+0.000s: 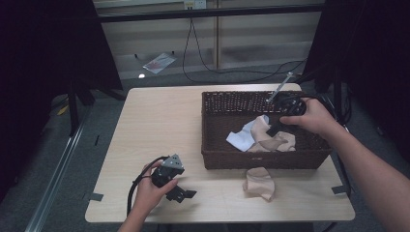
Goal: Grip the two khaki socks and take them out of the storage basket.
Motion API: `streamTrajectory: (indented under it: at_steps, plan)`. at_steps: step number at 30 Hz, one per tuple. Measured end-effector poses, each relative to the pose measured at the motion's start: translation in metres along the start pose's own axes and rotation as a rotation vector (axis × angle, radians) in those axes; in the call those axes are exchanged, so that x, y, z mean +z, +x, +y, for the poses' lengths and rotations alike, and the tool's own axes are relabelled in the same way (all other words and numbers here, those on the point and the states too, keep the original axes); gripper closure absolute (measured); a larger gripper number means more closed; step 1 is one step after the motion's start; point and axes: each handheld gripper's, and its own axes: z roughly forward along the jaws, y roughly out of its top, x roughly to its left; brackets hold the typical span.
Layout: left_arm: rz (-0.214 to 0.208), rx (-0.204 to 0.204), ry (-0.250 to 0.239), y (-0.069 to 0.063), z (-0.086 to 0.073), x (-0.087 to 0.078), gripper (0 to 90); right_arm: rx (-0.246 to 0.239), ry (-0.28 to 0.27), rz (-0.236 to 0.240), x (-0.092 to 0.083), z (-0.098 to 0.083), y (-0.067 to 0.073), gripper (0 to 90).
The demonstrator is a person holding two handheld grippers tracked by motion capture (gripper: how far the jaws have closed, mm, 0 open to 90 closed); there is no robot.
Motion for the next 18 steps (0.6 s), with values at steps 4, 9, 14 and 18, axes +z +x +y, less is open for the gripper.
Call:
streamTrajectory:
  at_steps: [4,9,14,18]
  plan:
    - [0.003,0.001,0.005,0.000,0.000,0.000,2.9,-0.005,-0.010,0.006,-0.011,0.002,0.003,87.7]
    - [0.006,0.001,0.009,0.000,0.000,-0.001,2.9,-0.009,-0.020,0.015,-0.026,0.004,0.008,87.8]
    - [0.007,-0.003,0.011,0.000,0.001,-0.001,2.9,-0.022,-0.019,0.014,-0.035,0.004,0.012,87.8]
    - [0.001,-0.003,-0.003,0.000,0.000,0.000,2.9,-0.029,-0.029,0.022,-0.044,0.005,0.017,87.7]
